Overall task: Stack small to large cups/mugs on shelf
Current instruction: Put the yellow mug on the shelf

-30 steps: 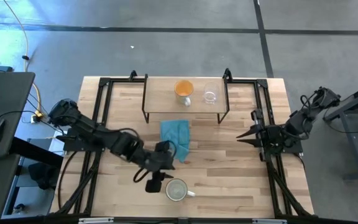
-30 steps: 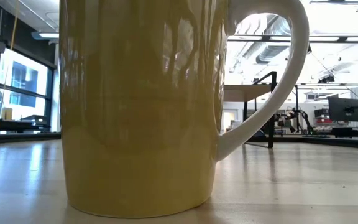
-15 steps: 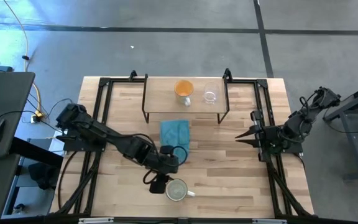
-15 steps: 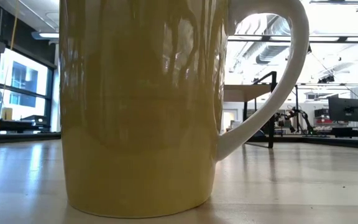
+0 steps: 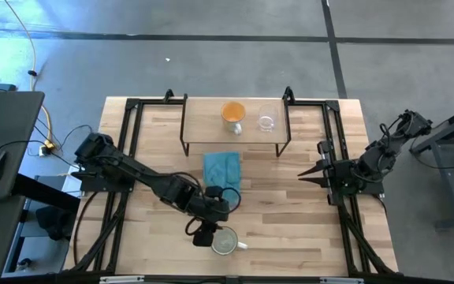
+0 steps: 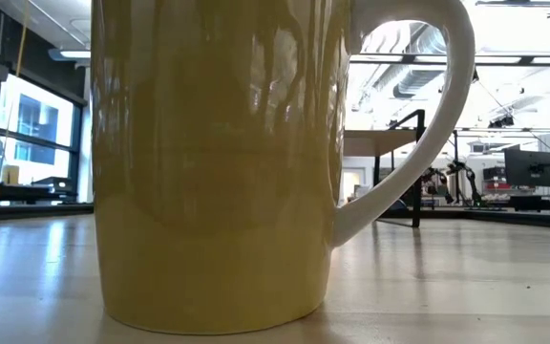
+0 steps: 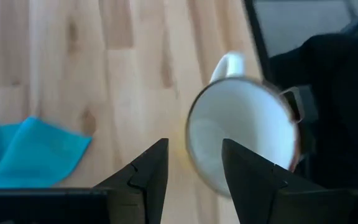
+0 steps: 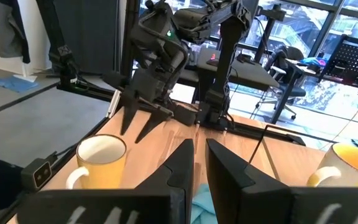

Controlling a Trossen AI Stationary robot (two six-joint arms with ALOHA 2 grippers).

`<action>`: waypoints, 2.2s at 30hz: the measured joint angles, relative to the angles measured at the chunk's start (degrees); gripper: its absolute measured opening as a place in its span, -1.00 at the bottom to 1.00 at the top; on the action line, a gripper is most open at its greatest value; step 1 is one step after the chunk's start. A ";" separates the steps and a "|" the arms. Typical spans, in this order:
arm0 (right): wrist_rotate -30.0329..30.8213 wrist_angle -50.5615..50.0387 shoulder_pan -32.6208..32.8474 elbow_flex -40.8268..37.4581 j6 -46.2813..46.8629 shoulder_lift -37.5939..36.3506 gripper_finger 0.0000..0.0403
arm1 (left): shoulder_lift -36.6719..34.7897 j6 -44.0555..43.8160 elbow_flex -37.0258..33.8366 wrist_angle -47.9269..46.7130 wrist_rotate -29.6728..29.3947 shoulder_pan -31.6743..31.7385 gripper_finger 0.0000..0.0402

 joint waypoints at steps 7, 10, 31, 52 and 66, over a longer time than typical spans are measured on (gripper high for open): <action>-0.01 -0.55 -0.01 0.02 0.00 0.00 -0.84 | 2.21 -0.22 -0.09 -0.81 0.63 0.00 -0.31; -0.01 -0.61 0.01 0.02 0.00 0.00 -0.84 | 2.73 -0.24 -0.03 -0.37 1.28 0.00 -0.31; -0.02 -1.76 0.01 0.04 0.63 0.04 -0.84 | 6.51 -0.72 -0.09 0.49 3.00 0.00 -0.31; -0.04 -3.03 -0.01 0.04 1.73 0.07 -0.84 | 7.07 -1.05 0.02 -1.51 -0.69 0.35 -0.83; -0.22 -5.97 0.01 0.04 5.21 1.29 -0.84 | 6.89 -7.28 0.62 -7.16 -4.45 3.76 -0.90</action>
